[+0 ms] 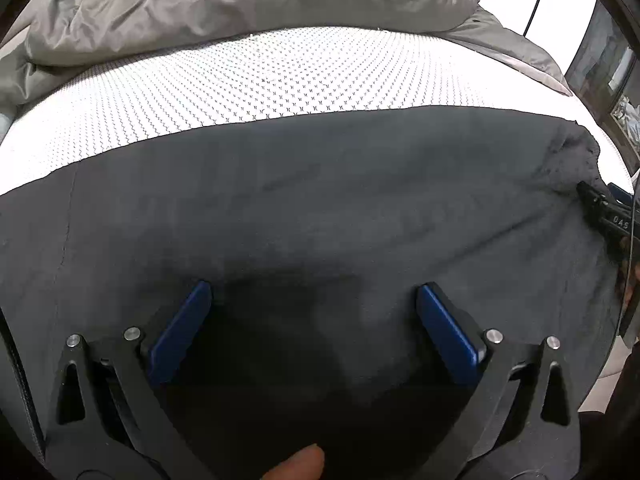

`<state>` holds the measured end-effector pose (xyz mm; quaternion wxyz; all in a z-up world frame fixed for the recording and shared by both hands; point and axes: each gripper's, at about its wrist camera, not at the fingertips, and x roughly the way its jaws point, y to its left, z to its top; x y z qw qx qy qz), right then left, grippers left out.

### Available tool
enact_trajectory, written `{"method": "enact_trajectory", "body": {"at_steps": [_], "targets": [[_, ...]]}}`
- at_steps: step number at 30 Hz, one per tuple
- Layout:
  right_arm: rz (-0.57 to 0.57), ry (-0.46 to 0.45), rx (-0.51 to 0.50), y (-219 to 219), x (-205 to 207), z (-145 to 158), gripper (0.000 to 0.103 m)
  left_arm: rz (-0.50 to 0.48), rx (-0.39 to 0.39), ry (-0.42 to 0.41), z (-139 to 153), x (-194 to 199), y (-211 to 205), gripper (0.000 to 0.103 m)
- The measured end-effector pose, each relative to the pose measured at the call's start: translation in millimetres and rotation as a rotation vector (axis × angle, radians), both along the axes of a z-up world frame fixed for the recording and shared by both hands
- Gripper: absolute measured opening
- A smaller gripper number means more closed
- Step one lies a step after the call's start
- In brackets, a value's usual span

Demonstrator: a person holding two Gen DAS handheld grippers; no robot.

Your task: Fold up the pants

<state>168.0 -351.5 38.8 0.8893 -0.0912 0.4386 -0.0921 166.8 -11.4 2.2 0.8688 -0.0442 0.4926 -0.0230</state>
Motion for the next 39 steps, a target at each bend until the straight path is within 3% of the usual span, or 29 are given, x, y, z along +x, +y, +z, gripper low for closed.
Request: {"method": "enact_trajectory", "body": {"at_steps": [4,7,9,11,13,15,17,18,19,20,22,27,31,35,37,38,39], "targets": [[0.135,-0.032,0.057,36,-17,14,0.103,-0.015,-0.057,-0.035,24,-3,-6,0.102],[0.283,-0.036,0.149,77,-26,24,0.103,-0.085,-0.026,-0.019,26,13,-29,0.102],[0.385,0.009,0.221,108,-28,20,0.103,-0.064,0.036,0.051,6,28,-33,0.103],[0.468,0.111,0.195,142,-28,0,0.103,-0.043,0.009,0.051,0,30,-26,0.103],[0.475,0.129,-0.034,159,-22,-22,0.102,-0.009,0.012,0.054,9,27,-10,0.103],[0.477,0.115,0.013,149,-22,-20,0.102,0.062,0.025,0.037,13,22,20,0.103],[0.398,0.104,-0.014,120,-20,-14,0.103,0.149,0.054,0.042,7,17,56,0.103],[0.36,0.088,-0.047,109,-19,-12,0.103,0.185,0.047,0.042,5,14,75,0.101],[0.309,0.078,-0.074,94,-18,-10,0.103,0.178,-0.027,0.028,5,8,95,0.101],[0.304,0.079,0.0,75,-16,-7,0.101,0.202,-0.029,0.024,6,5,107,0.102],[0.309,0.072,0.078,58,-15,-4,0.1,0.317,0.072,0.02,9,-3,132,0.102],[0.343,0.024,-0.089,82,-28,-2,0.101,0.397,0.026,-0.005,13,-16,159,0.102],[0.436,-0.008,0.098,114,-8,17,0.102,0.278,-0.02,-0.049,32,-9,121,0.102],[0.509,0.01,0.099,174,27,21,0.102,0.143,0.039,-0.003,25,36,74,0.102],[0.546,0.036,0.104,205,45,12,0.102,0.12,0.049,0.069,8,50,63,0.102],[0.564,0.061,0.103,220,51,3,0.096,0.127,0.054,0.093,0,52,62,0.102],[0.579,0.103,0.095,232,54,-8,0.079,0.144,0.053,0.097,-4,55,61,0.103]]}}
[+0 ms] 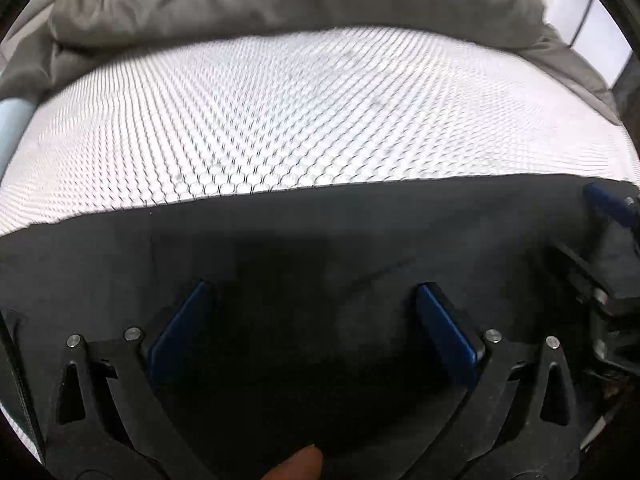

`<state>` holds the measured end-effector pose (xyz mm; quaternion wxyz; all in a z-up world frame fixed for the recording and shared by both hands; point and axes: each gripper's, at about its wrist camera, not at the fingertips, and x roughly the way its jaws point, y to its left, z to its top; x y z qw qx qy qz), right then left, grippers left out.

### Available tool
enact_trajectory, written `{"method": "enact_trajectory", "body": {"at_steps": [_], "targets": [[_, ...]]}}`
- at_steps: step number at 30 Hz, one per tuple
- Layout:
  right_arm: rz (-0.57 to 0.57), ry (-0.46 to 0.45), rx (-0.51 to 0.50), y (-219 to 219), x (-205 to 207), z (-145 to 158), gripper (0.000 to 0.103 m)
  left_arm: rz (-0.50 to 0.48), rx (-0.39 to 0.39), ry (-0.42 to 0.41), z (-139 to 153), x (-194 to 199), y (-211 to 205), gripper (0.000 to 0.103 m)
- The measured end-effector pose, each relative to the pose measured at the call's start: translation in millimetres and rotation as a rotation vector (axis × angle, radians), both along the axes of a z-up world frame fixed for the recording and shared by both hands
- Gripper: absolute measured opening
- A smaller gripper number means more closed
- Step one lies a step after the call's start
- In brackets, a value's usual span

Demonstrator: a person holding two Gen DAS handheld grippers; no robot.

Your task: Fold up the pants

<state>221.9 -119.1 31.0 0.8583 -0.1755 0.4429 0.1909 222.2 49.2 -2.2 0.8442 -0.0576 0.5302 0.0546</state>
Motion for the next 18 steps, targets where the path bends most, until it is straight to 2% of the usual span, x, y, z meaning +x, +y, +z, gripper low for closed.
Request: {"method": "enact_trajectory", "body": {"at_steps": [2,5,7,8,10,12,13,15,17,18], "targets": [[0.002,0.033,-0.056,10,4,-19,0.064,0.023,0.009,-0.015,0,2,4,0.103],[-0.01,0.013,-0.051,2,2,-16,0.064,0.037,0.017,-0.044,1,3,12,0.103],[-0.064,-0.05,-0.134,-17,7,-10,0.064,0.041,0.035,-0.052,-1,3,23,0.103],[-0.105,-0.079,-0.191,-35,10,-9,0.064,0.063,0.069,-0.055,0,2,27,0.103],[-0.191,-0.103,-0.24,-73,15,-6,0.064,0.096,0.063,-0.059,-4,2,44,0.103],[-0.333,-0.121,-0.242,-125,19,-1,0.071,0.134,0.031,-0.064,-7,1,57,0.103],[-0.395,-0.147,-0.248,-144,18,4,0.072,0.15,0.031,-0.067,-6,0,60,0.103],[-0.434,-0.19,-0.258,-165,14,11,0.072,0.182,0.047,-0.074,-5,-4,63,0.103],[-0.493,-0.222,-0.296,-178,9,17,0.08,0.22,0.072,-0.078,-3,-12,64,0.103],[-0.488,-0.227,-0.272,-181,3,23,0.08,0.228,0.069,-0.079,0,-20,61,0.102]]}}
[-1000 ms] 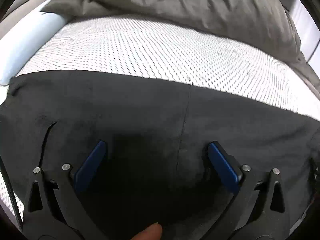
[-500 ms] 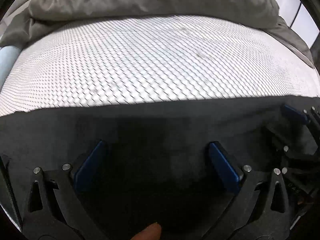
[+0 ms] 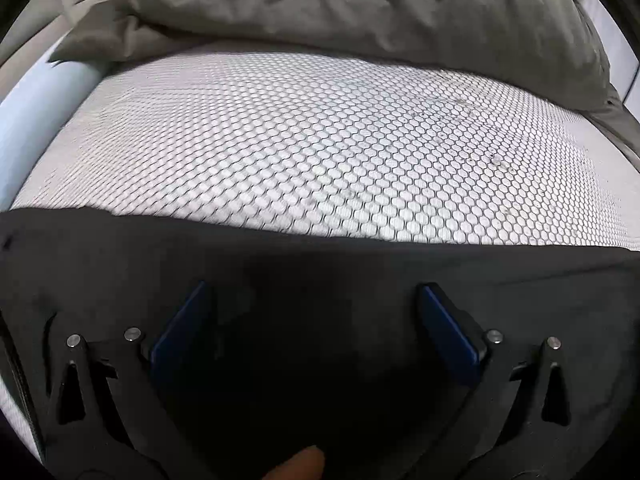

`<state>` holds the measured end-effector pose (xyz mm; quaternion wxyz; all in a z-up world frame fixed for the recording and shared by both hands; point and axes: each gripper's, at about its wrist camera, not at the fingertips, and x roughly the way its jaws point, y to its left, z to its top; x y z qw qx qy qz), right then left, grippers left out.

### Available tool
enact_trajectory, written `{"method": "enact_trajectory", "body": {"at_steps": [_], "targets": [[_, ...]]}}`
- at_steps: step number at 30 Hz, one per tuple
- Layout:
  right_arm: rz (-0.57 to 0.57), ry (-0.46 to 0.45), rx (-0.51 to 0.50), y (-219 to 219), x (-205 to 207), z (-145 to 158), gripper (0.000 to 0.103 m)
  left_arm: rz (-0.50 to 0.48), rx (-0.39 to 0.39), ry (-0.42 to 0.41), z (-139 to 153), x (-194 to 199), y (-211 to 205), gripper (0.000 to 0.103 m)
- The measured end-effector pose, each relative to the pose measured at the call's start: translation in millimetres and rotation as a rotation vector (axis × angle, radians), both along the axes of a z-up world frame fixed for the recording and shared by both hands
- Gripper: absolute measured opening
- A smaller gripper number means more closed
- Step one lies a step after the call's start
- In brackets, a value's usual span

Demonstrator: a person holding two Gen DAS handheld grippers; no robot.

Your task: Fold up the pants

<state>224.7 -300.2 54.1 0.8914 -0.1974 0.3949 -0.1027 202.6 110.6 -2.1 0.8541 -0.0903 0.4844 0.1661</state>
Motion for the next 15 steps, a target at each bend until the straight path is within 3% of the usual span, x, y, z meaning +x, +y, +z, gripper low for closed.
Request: {"method": "enact_trajectory", "body": {"at_steps": [2,5,8,11,13,15], "targets": [[0.048,0.001,0.099,-6,-18,11,0.08,-0.037,-0.057,-0.031,9,-18,-13,0.102],[0.156,0.012,0.231,3,-42,24,0.094,-0.145,-0.147,-0.08,22,-40,-50,0.102],[0.284,0.069,0.271,38,-49,17,0.094,-0.29,-0.121,-0.054,14,-38,-113,0.102],[0.369,0.172,0.23,72,-48,-12,0.094,-0.41,-0.135,0.027,-7,-31,-150,0.102],[0.371,0.21,0.082,80,-46,-35,0.094,-0.4,-0.097,0.037,-13,-34,-161,0.102],[0.345,0.202,0.104,61,-44,-31,0.095,-0.396,-0.112,0.035,-14,-33,-157,0.102]]}}
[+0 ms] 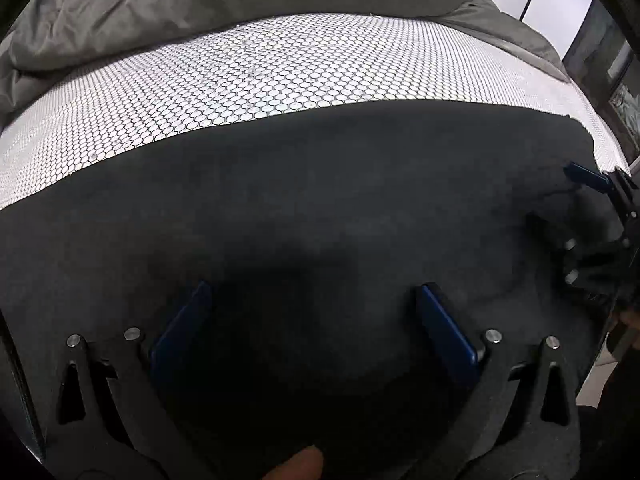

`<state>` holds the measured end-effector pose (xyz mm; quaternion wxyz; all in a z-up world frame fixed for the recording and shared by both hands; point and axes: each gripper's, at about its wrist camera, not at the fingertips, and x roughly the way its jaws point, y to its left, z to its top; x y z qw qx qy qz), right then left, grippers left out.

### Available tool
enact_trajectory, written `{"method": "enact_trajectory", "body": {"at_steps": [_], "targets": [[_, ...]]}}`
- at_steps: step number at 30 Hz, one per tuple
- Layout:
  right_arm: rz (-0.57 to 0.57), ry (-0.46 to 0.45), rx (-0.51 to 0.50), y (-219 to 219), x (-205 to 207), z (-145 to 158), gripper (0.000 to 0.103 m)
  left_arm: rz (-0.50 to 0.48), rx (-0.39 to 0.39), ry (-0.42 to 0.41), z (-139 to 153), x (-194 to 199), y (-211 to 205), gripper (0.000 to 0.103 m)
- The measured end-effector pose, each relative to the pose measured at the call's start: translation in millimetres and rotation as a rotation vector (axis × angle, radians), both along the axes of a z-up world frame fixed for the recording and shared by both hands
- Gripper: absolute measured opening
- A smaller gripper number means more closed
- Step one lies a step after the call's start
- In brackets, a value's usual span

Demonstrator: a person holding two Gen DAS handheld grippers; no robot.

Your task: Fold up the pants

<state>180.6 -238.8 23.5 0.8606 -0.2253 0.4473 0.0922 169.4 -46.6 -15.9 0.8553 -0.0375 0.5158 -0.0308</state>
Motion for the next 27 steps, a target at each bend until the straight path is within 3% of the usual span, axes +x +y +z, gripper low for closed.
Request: {"method": "enact_trajectory", "body": {"at_steps": [1,4,5,6,7,9,13,15,16,19,20,22,23,26,27], "targets": [[-0.051,-0.015,-0.023,-17,2,6,0.095,0.002,0.0,-0.001,0,-1,1,0.102],[-0.262,-0.111,-0.223,-85,7,9,0.099,-0.006,-0.005,-0.008,-2,-4,10,0.102],[-0.327,-0.126,-0.228,-110,10,9,0.103,-0.012,-0.003,-0.012,-2,-8,14,0.102],[-0.346,-0.11,-0.128,-130,11,11,0.103,-0.019,0.007,-0.014,-1,-3,17,0.102],[-0.369,-0.063,0.064,-156,12,12,0.103,-0.02,0.013,-0.014,-2,-1,17,0.103],[-0.39,-0.028,0.141,-167,13,12,0.103,-0.019,0.025,-0.015,-2,1,23,0.103],[-0.315,-0.123,-0.001,-135,-4,26,0.103,0.004,-0.006,-0.038,0,14,31,0.102],[-0.246,-0.184,0.044,-118,-20,44,0.103,-0.037,-0.127,-0.083,14,9,29,0.102],[-0.23,-0.204,0.058,-113,-22,48,0.103,-0.055,-0.15,-0.094,19,4,25,0.102],[-0.108,-0.218,0.084,-84,-26,51,0.102,-0.108,-0.108,-0.096,20,-1,9,0.102],[-0.072,-0.184,0.063,-76,-23,43,0.099,-0.12,-0.081,-0.075,14,0,6,0.102],[-0.008,-0.07,-0.025,-56,-10,12,0.072,-0.129,-0.004,-0.038,-2,4,1,0.102],[0.008,-0.029,-0.07,-53,-8,-2,0.05,-0.138,0.015,-0.052,-4,2,-1,0.102],[0.022,-0.057,-0.114,-63,-9,-5,0.049,-0.145,0.011,-0.077,-3,-3,-1,0.102],[0.012,-0.05,-0.109,-69,-13,-1,0.04,-0.153,0.009,-0.085,-4,-4,0,0.102]]}}
